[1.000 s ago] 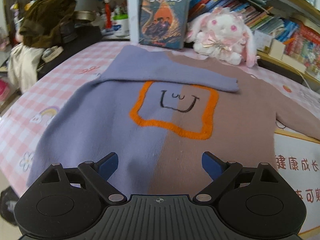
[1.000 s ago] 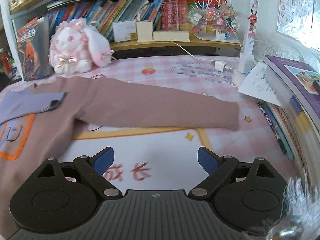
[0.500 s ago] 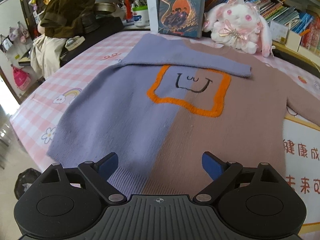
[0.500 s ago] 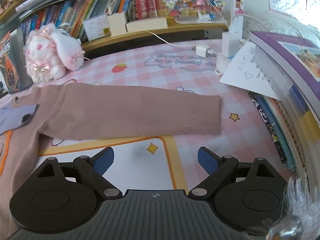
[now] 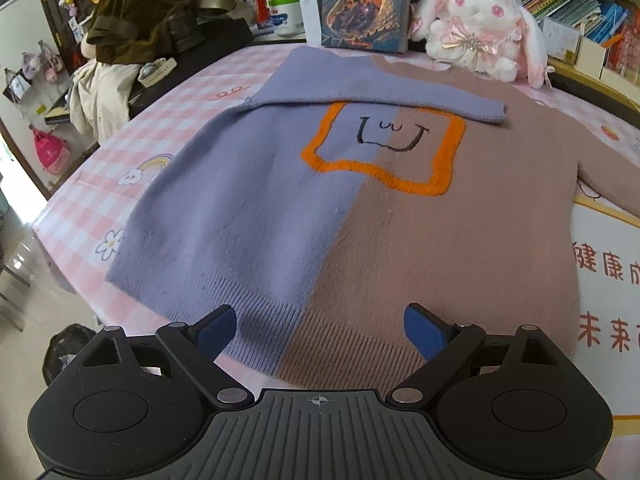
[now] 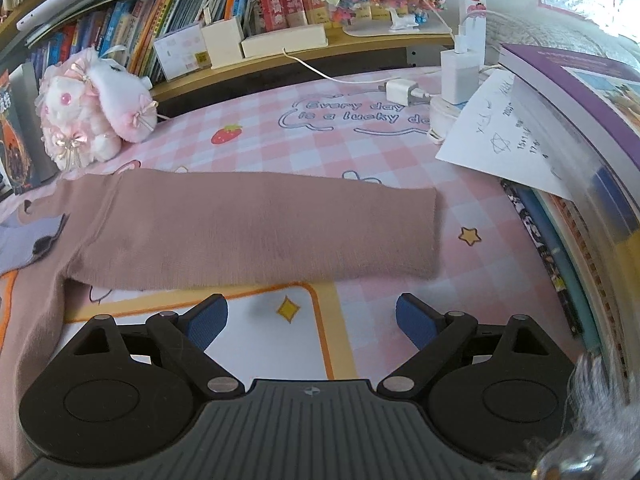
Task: Fold clothes
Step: 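Move the right tool to the mauve sleeve cuff, then grasp the mauve sleeve cuff with the right tool and lift it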
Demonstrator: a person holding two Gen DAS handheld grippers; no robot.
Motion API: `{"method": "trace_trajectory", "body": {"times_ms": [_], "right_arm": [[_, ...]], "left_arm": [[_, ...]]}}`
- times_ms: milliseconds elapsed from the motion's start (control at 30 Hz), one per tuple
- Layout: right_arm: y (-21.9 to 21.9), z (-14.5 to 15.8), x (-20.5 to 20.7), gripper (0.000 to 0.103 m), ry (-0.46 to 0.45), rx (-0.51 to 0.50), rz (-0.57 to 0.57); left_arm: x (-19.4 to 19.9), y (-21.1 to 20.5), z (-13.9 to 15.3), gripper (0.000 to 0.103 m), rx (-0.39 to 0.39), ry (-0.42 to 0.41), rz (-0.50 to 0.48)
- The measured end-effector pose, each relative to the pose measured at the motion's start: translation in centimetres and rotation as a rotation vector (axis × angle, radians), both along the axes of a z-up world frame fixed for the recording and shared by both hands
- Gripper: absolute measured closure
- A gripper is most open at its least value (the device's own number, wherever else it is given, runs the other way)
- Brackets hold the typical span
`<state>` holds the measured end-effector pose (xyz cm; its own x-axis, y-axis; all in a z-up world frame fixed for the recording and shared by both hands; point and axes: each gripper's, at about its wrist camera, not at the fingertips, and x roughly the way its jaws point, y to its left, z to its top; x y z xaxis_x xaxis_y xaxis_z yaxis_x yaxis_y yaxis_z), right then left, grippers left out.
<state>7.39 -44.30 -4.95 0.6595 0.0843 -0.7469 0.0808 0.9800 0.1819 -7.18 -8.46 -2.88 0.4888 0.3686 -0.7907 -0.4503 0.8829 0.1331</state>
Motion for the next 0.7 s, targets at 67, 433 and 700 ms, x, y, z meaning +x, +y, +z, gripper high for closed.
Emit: {"method": "trace_trajectory", "body": {"times_ms": [67, 433, 700], "right_arm": [[-0.2, 0.0, 0.5, 0.012, -0.001, 0.015, -0.01], [-1.4, 0.0, 2.5, 0.018, -0.048, 0.175, -0.049], [-2.1, -0.4, 2.8, 0.042, -0.087, 0.361, -0.07]], "left_arm": [[-0.2, 0.1, 0.0, 0.01, 0.002, 0.003, 0.009], [-1.0, 1.0, 0.5, 0.01, 0.022, 0.007, 0.066], [-0.7, 1.0, 0.7, 0.01, 0.036, 0.01, 0.064]]}}
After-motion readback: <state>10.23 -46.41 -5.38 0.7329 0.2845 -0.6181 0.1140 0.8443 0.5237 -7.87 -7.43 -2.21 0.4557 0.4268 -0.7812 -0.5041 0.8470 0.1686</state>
